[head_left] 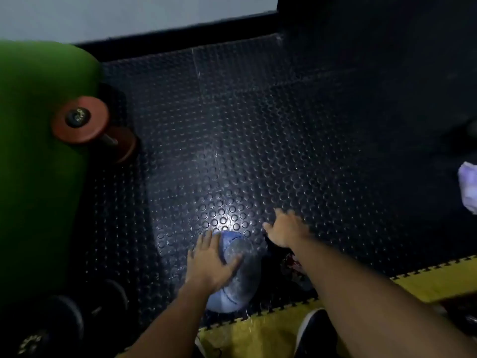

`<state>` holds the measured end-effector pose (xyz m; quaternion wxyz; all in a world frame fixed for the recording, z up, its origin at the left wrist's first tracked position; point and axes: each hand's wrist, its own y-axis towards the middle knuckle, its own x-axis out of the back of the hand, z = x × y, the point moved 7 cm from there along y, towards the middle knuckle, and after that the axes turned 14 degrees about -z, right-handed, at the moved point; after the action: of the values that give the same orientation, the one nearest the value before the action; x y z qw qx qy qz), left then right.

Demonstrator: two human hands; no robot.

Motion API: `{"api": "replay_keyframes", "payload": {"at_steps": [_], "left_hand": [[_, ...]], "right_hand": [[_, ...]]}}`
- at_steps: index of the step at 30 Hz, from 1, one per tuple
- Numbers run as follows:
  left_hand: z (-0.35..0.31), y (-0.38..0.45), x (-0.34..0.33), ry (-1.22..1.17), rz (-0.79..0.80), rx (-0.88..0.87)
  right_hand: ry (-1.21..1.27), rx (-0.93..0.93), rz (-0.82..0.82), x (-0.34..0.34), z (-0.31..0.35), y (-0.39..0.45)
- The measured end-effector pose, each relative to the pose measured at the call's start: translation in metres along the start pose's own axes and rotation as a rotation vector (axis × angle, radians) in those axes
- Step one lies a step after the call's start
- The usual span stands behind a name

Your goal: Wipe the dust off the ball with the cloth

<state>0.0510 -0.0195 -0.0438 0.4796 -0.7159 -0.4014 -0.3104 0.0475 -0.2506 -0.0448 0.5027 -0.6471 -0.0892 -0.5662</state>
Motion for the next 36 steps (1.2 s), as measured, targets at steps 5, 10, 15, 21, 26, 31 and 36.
{"api": "replay_keyframes", "payload": {"at_steps": [5,10,15,21,26,31,36], "left_hand": [[0.013,0.002,-0.035,0.098,-0.175,-0.067],[0.011,0.014,-0.044,0.049,-0.327,-0.098],[0.014,0.020,-0.049,0.023,-0.438,-0.110],[0.010,0.020,-0.049,0.011,-0.464,-0.118],[0.007,0.017,-0.047,-0.036,-0.448,-0.112],[0.006,0.018,-0.047,-0.006,-0.398,-0.121],[0.012,-0.006,-0.050,0.022,-0.355,-0.131]], "right_hand": [[-0.025,-0.163,0.019,-0.078,-0.049,0.013],[-0.040,-0.411,-0.020,-0.139,-0.099,0.024],[0.112,-0.593,-0.084,-0.192,-0.134,0.019],[0.115,-0.537,-0.308,-0.207,-0.152,0.029],[0.335,-0.403,-0.343,-0.173,-0.128,0.065],[0.441,-0.206,-0.354,-0.110,-0.077,0.063],[0.549,-0.084,-0.475,-0.046,-0.051,-0.007]]}}
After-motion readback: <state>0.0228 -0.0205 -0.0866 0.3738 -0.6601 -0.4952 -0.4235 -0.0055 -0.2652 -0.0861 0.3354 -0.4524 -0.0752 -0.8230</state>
